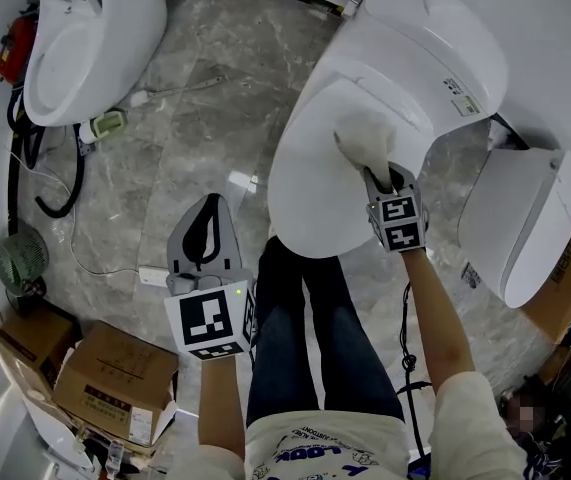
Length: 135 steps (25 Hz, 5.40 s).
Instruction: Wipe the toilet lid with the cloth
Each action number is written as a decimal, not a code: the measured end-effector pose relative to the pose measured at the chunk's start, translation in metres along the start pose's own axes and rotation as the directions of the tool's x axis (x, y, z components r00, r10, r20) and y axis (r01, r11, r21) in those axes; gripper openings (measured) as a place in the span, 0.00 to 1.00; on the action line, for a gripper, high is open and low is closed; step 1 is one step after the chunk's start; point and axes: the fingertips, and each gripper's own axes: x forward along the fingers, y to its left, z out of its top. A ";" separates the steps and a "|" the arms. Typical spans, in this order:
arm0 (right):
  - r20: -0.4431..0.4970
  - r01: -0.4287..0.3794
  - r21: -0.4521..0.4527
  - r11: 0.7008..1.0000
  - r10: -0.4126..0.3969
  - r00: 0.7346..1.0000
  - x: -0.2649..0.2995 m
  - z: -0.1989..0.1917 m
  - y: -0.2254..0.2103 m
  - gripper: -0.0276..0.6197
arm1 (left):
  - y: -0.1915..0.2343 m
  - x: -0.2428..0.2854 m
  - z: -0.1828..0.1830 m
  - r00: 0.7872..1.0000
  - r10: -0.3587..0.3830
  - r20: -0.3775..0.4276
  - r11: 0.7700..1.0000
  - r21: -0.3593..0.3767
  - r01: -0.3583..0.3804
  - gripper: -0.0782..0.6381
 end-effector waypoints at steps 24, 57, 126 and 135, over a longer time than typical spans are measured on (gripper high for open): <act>-0.196 0.050 0.127 0.991 -0.024 0.980 0.078 -0.019 -0.094 0.19 | -0.033 0.037 -0.006 0.998 -0.033 -0.052 0.999 0.024 0.035 0.12; -0.215 -0.127 -0.038 0.991 0.116 0.970 0.016 -0.121 0.102 0.19 | -0.028 -0.013 -0.028 0.999 -0.040 -0.023 0.999 0.029 0.040 0.12; -0.174 0.113 0.326 0.939 -0.058 0.983 0.036 -0.101 -0.116 0.19 | -0.085 0.048 -0.001 0.993 -0.113 -0.039 0.991 0.062 0.115 0.12; -0.168 0.093 0.348 0.933 -0.036 0.985 0.015 -0.136 -0.063 0.19 | -0.083 0.033 -0.005 0.992 -0.121 -0.028 0.990 0.063 0.123 0.12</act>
